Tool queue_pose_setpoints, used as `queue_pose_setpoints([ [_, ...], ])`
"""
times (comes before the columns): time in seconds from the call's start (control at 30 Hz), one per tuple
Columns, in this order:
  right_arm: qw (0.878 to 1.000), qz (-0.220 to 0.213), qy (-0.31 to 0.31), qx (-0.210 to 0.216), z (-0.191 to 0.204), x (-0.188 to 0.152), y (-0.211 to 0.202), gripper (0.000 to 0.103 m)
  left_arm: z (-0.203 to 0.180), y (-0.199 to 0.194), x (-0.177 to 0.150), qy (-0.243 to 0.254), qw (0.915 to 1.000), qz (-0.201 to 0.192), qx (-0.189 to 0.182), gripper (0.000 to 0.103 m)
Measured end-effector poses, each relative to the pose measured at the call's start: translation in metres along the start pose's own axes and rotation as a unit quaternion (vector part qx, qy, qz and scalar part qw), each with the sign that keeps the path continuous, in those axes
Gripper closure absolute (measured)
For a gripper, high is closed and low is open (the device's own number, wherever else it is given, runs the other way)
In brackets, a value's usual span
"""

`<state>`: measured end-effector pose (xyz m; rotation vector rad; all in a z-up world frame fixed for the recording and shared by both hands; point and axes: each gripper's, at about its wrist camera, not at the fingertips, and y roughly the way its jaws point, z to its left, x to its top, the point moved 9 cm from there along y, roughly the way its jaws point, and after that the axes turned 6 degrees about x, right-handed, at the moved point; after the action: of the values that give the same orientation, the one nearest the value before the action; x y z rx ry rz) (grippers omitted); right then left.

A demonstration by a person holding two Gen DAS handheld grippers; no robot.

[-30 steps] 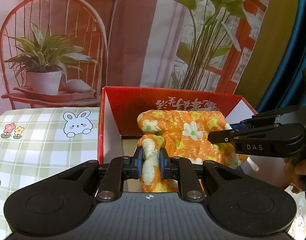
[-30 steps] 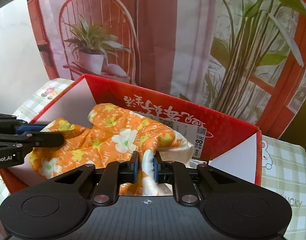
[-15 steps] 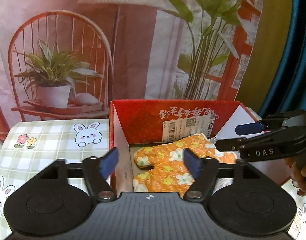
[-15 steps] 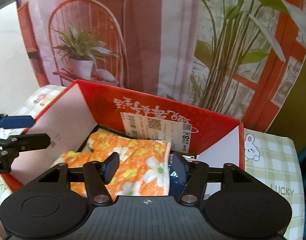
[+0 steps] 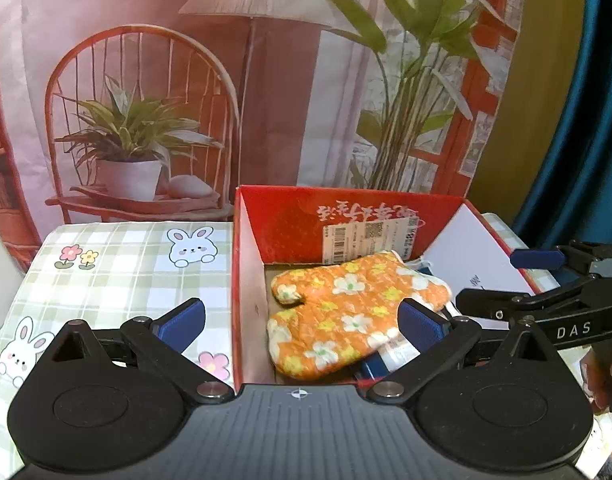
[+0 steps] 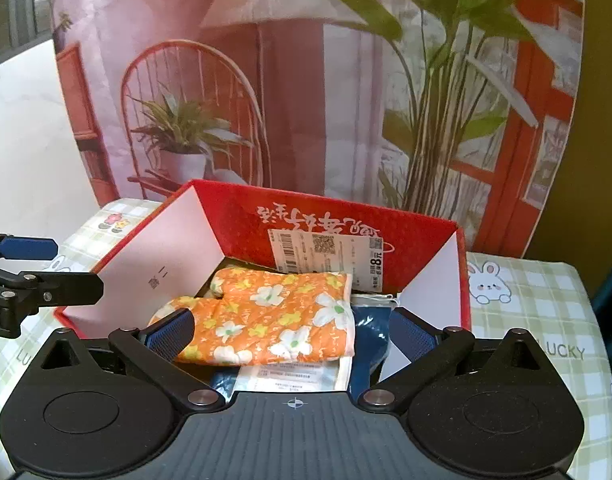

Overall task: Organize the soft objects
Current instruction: 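Withdraw both grippers from the box toward the remaining pile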

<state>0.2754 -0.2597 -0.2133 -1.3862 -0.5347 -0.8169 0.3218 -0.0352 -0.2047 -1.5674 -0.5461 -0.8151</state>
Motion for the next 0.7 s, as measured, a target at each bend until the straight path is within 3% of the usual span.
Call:
queue_pose_setpoints([
  [0.4, 0.998, -0.034, -0.034, 0.037, 0.001, -0.031, -0.053, 0.000, -0.032, -0.040, -0.027, 0.005, 0.9997, -0.018, 0.012, 0.000],
  [0.7, 0.997, -0.043, -0.038, 0.043, -0.016, -0.059, -0.090, 0.001, -0.057, -0.053, -0.042, 0.004, 0.9998, -0.020, -0.006, 0.000],
])
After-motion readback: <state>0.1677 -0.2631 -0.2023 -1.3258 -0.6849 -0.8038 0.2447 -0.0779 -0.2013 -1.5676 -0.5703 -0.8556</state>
